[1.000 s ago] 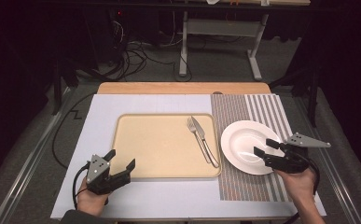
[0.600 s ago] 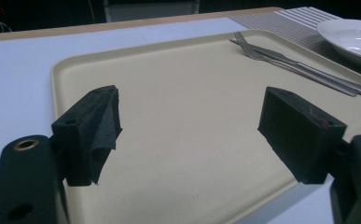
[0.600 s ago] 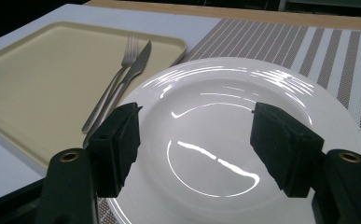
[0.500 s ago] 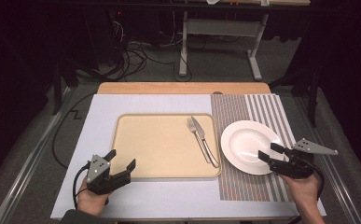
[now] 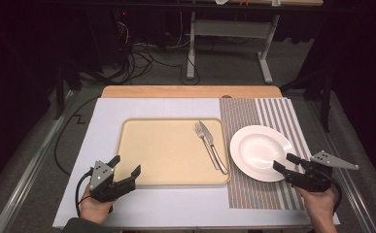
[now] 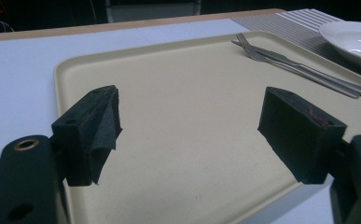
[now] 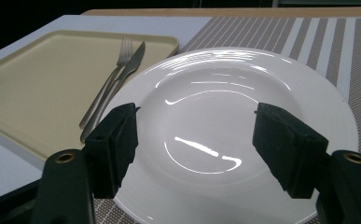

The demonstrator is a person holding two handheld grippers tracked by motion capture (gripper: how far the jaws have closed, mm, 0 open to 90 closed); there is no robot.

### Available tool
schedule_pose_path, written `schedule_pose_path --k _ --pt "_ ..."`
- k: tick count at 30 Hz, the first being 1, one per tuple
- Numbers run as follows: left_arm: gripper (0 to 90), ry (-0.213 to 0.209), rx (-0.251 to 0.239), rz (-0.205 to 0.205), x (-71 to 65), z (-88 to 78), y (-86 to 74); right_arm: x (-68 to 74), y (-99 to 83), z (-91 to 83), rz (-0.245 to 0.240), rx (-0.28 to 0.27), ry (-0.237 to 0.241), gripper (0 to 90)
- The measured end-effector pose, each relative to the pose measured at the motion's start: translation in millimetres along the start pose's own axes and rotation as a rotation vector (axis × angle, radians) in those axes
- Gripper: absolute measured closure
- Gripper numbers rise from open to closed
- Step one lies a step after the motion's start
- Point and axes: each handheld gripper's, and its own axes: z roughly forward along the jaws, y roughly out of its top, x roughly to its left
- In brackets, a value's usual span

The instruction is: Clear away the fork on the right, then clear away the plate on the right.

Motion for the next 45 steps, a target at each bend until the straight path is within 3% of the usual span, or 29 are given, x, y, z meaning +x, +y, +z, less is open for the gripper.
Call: schedule_pose_path --k 6,11,17,29,31,45 --pt "21.8 0.006 -0.008 -0.003 0.2 -0.4 0.7 -0.6 -7.5 -2.8 0.011 -0.021 0.005 30.0" --pt "21.8 0.009 -0.017 -0.005 1.3 -1.0 1.9 3.0 -12.3 -3.4 -0.013 -0.037 0.010 29.8" --pt "22.0 0.023 -0.034 -0.019 5.3 -2.1 5.5 3.1 -17.4 1.1 0.023 -0.041 0.034 29.1" --pt "22.0 0.017 -0.023 -0.008 3.5 -1.7 3.9 11.9 -16.7 3.6 -0.022 -0.042 0.050 25.3" --pt "22.0 0.015 -0.024 -0.008 3.0 -1.4 3.8 12.4 -16.5 3.5 -0.030 -0.042 0.043 25.3" --pt "21.9 0.002 -0.007 0.006 0.9 -1.6 1.4 -7.1 -16.5 1.1 0.040 -0.046 -0.014 26.7"
